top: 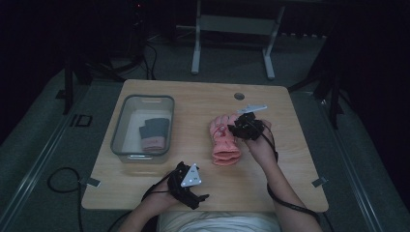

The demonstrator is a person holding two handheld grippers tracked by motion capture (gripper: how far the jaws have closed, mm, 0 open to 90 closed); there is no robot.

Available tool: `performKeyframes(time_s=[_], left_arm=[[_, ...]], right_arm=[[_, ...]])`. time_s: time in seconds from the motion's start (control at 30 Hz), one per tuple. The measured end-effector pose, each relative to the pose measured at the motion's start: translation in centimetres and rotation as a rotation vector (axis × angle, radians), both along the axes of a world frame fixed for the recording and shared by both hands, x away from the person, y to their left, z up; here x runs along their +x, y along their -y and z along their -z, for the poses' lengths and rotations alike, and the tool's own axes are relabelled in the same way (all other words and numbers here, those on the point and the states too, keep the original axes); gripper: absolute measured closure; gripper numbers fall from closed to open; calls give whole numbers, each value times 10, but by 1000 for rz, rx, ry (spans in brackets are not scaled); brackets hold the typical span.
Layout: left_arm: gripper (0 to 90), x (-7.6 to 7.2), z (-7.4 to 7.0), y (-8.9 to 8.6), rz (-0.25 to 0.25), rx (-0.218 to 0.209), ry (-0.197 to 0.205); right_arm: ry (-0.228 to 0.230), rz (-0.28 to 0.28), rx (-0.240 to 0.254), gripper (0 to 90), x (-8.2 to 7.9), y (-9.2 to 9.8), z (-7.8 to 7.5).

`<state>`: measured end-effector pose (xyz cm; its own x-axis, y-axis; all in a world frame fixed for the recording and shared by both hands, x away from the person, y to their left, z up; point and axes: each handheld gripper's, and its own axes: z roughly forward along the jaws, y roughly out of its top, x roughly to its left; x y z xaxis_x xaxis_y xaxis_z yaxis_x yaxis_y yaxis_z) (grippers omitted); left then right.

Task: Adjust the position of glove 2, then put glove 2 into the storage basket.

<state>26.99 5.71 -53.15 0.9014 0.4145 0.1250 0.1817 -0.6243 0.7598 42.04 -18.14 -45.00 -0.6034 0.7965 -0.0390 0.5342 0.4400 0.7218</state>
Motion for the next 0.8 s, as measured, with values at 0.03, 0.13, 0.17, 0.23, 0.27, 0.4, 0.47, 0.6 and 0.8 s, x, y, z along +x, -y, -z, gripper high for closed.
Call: performKeyframes(time_s=[0.03,0.13,0.17,0.23,0.27,0.4,0.47,0.6,0.8], left_arm=[[38,0,0,0,0,0,0],[41,5,-17,0,-48,-70,-4],[41,7,-22,0,-63,-96,-15],[41,11,-29,-2,-81,-131,-27],[41,11,-29,-2,-81,-131,-27],[45,24,-47,-1,-118,-134,-7],[45,31,-56,2,-126,-131,8],[49,49,-73,5,-188,-175,-22],[59,79,-88,17,-242,-167,-54]], right_arm=[[1,-1,0,631,-1,3,-1],[12,-5,-1,627,-3,10,-5],[15,-5,-1,628,-3,12,-6],[23,-9,-4,627,-5,15,-8],[23,-9,-4,627,-5,15,-8],[37,-5,9,629,-9,24,-12],[44,-3,19,627,-11,26,-13],[57,-8,35,626,-14,30,-14],[80,-22,43,627,-14,28,-13]])
